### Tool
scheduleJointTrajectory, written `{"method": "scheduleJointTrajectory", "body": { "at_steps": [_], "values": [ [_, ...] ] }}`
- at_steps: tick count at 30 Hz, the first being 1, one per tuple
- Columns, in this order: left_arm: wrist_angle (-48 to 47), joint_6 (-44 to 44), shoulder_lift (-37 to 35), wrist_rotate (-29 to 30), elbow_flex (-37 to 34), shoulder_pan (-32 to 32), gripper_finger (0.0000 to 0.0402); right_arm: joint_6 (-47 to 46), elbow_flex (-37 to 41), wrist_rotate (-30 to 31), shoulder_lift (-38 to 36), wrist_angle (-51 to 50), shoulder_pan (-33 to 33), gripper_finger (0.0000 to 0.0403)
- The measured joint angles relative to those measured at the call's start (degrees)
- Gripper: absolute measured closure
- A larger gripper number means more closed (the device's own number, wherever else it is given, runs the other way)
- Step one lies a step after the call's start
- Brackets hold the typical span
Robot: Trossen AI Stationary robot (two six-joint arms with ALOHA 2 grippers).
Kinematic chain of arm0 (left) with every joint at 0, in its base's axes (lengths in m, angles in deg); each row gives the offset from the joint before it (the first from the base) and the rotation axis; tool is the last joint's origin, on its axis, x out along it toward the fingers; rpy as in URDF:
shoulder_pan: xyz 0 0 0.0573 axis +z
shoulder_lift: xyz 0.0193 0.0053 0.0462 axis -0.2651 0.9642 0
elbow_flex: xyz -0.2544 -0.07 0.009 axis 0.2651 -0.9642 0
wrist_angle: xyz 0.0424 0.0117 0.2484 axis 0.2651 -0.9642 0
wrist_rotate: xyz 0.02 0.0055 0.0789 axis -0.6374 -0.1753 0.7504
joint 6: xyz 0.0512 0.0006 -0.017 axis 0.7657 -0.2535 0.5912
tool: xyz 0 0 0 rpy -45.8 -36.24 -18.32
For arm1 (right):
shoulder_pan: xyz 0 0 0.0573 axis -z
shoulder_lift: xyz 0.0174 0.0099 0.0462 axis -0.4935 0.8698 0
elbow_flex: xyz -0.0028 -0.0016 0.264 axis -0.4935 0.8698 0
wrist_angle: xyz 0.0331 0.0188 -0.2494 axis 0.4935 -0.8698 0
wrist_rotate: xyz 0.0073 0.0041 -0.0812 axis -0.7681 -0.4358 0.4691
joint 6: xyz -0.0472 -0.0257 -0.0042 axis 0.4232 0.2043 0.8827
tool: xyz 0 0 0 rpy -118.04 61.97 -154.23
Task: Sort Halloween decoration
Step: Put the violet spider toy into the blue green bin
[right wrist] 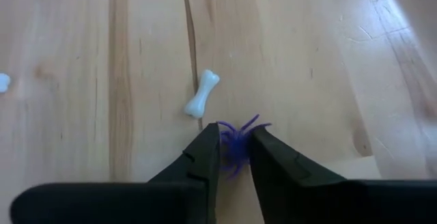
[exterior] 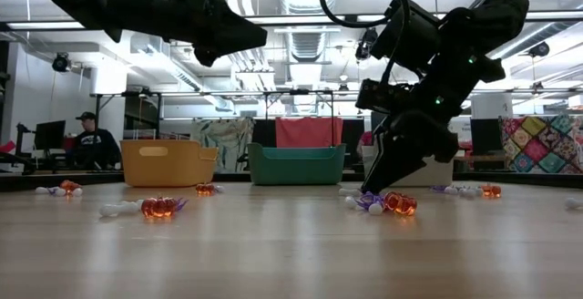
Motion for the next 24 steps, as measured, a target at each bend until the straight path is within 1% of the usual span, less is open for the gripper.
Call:
{"method": "scheduleJointTrajectory", "body": {
  "at_steps": [8,13,24],
  "values": [
    [-0.01,-0.43,-0.11,0.0,0.0,0.0,0.0306,0.61,0.0,0.24,-0.36,1.06,0.04,0.0373],
    [0.04,-0.43,-0.94,0.0,0.0,0.0,0.0306,0.86,0.17,1.04,-2.54,0.42,0.14,0.0392],
    [0.02,-0.4,-1.25,0.0,0.0,0.0,0.0306,0.4,0.13,0.66,-8.54,1.22,1.71,0.0394]
  ]
}}
